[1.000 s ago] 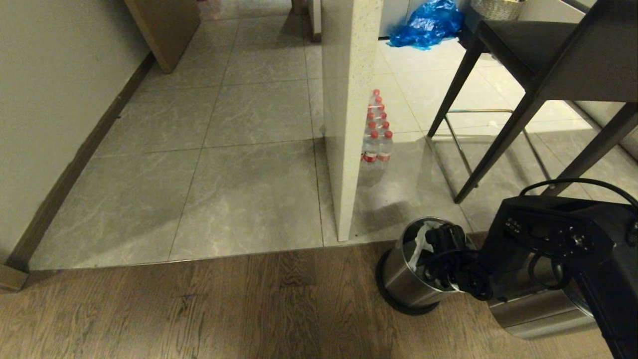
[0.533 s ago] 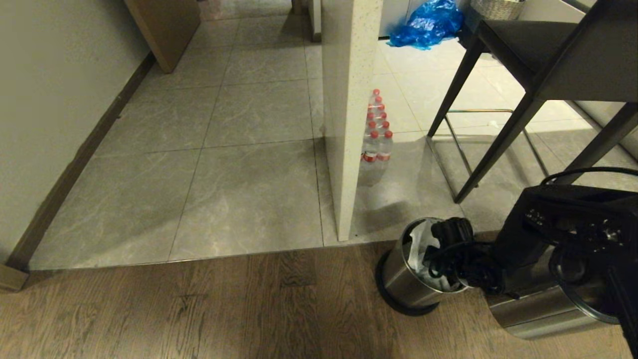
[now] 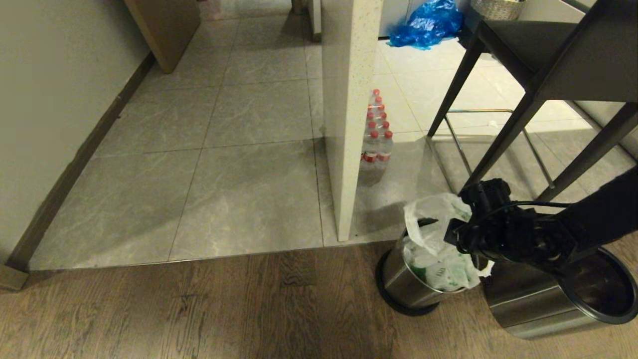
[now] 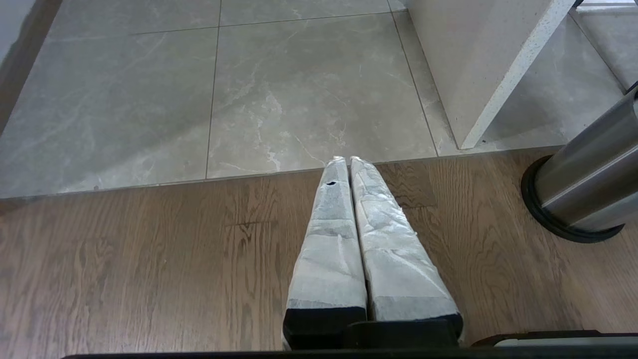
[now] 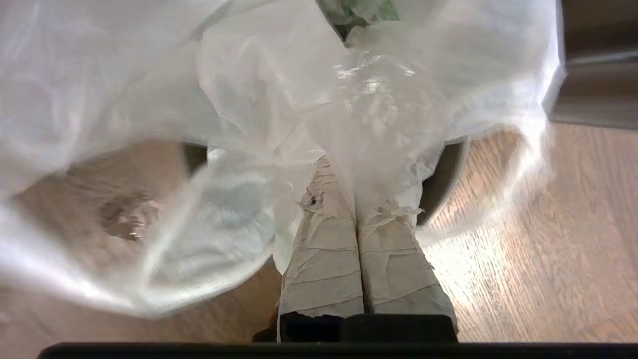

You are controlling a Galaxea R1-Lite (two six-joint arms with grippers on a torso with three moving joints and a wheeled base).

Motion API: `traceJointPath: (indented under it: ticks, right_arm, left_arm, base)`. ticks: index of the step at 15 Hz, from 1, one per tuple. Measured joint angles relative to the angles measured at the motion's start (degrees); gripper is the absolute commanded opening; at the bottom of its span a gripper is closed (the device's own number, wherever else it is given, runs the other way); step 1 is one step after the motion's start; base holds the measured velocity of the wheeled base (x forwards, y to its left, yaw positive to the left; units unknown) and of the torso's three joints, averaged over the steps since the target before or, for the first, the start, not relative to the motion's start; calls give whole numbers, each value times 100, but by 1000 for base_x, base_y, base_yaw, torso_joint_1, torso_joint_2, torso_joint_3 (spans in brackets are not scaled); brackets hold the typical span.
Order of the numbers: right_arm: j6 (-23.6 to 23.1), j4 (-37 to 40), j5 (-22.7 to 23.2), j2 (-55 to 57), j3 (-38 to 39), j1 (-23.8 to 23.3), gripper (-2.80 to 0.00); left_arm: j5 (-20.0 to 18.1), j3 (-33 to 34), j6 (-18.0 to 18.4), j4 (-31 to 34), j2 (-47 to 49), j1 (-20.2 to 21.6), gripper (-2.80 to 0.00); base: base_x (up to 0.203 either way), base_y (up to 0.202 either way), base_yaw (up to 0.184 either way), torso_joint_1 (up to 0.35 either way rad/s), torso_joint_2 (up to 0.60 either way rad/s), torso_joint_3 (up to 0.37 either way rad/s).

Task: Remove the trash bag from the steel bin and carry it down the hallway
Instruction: Pick up the trash bag, then put the trash bag at the door

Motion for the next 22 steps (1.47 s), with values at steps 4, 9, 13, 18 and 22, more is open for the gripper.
traceJointPath:
  ticks: [4, 9, 13, 18, 22]
  right_arm:
    - [-22, 512, 40, -762, -68, 17, -280]
    - [-500, 1048, 270, -1843, -158, 38, -280]
    - [-726, 1258, 319, -2660, -144, 120, -280]
    - [-1251, 1389, 321, -3749, 409, 134, -280]
    - [-1664, 1402, 321, -4963, 1549, 113, -280]
  left_arm:
    - [0, 0, -1, -2, 0, 0, -280]
    - [-2, 0, 2, 2, 0, 0, -280]
    - [0, 0, 0, 0, 0, 0, -280]
    - [-1, 0, 0, 0, 0, 0, -280]
    - [-2, 0, 0, 0, 0, 0, -280]
  base:
    - [0, 0, 0, 0, 0, 0]
    - [0, 0, 0, 0, 0, 0]
    - [0, 0, 0, 0, 0, 0]
    - [0, 0, 0, 0, 0, 0]
    - [0, 0, 0, 0, 0, 0]
